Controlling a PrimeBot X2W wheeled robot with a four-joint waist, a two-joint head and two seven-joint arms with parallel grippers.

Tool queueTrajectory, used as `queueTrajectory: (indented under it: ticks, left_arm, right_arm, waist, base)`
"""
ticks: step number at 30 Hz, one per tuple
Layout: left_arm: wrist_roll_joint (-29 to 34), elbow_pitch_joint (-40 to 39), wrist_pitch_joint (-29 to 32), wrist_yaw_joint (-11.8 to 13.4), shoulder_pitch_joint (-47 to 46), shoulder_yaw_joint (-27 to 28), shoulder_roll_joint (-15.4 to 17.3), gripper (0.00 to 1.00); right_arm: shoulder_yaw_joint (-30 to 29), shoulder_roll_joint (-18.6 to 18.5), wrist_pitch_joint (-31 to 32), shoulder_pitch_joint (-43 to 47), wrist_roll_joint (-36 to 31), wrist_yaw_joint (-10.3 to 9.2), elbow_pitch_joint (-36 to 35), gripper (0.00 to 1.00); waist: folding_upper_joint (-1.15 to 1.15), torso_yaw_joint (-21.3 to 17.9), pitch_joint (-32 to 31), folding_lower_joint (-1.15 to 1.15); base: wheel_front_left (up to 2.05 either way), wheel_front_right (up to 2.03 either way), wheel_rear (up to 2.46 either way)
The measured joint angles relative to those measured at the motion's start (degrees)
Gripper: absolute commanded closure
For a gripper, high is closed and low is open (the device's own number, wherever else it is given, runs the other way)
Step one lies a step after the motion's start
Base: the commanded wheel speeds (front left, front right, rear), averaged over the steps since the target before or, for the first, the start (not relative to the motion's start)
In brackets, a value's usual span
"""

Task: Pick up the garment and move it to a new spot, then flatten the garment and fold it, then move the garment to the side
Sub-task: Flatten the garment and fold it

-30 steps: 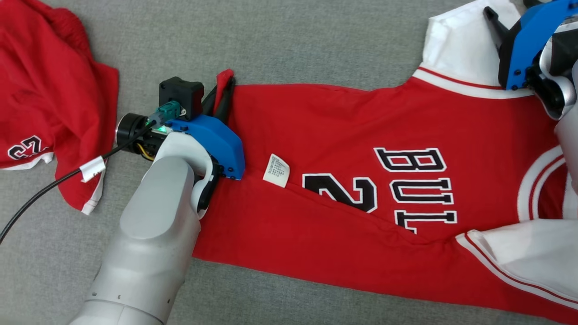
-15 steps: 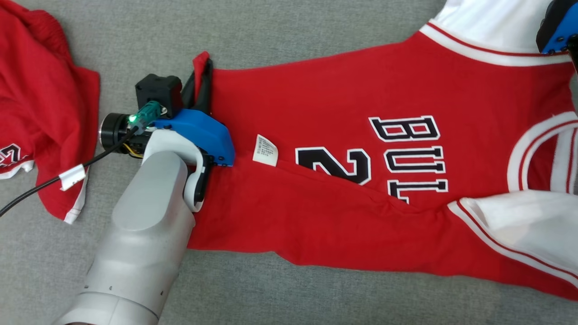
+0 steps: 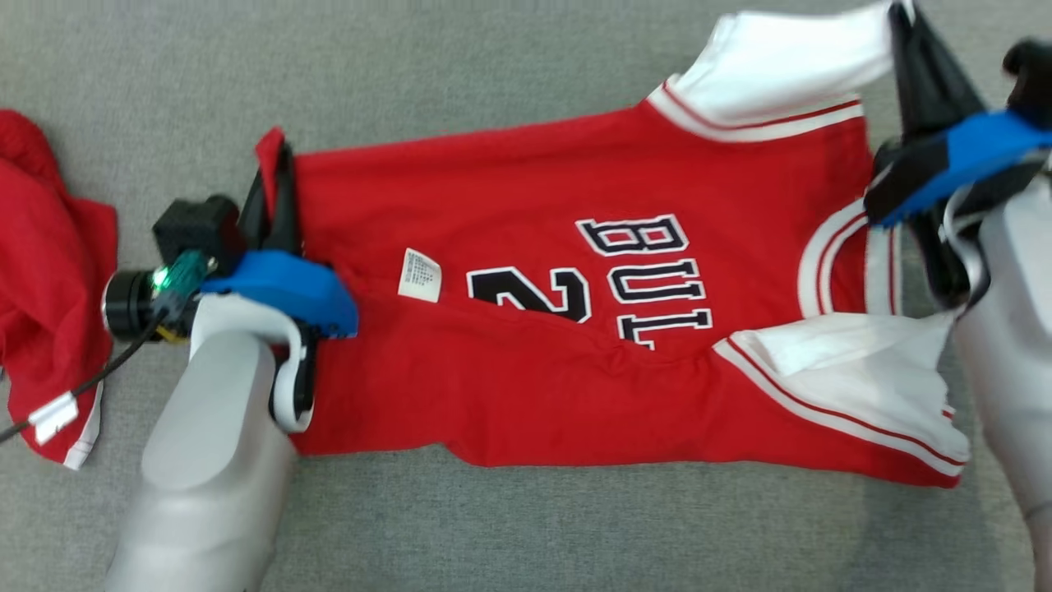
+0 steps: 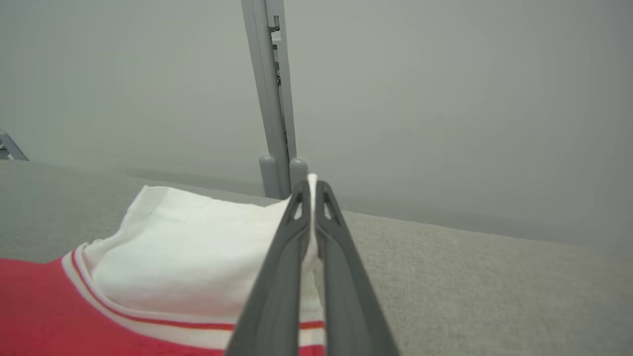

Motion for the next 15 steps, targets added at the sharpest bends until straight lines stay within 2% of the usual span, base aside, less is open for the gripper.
queueTrajectory:
  ticks: [4,8,15]
  left_arm:
    - [0.16,-3.88,0.00,0.94,5.11,3.13,0.82,1.00]
    - [1.14,-6.35,-0.01,1.08,10.80,4.83,0.68,1.00]
    - [2.26,-6.25,-0.01,-0.48,18.18,6.32,-0.22,1.00]
  right_arm:
    - [-0.04,-0.76,-0.29,8.91,4.09,0.00,-6.13,1.00]
    - [-2.85,-1.13,-0.33,17.95,7.14,0.00,-11.95,1.00]
    - [-4.46,0.98,-0.34,32.06,9.95,0.01,-17.07,1.00]
  waist:
    - [-0.01,-1.63,-3.06,0.00]
    - [-0.03,-2.58,-6.28,-0.02]
    - [-0.03,-3.46,-10.93,-0.02]
  base:
    - [0.00,0.00,0.00]
    - [0.00,0.00,0.00]
    - [0.00,0.00,0.00]
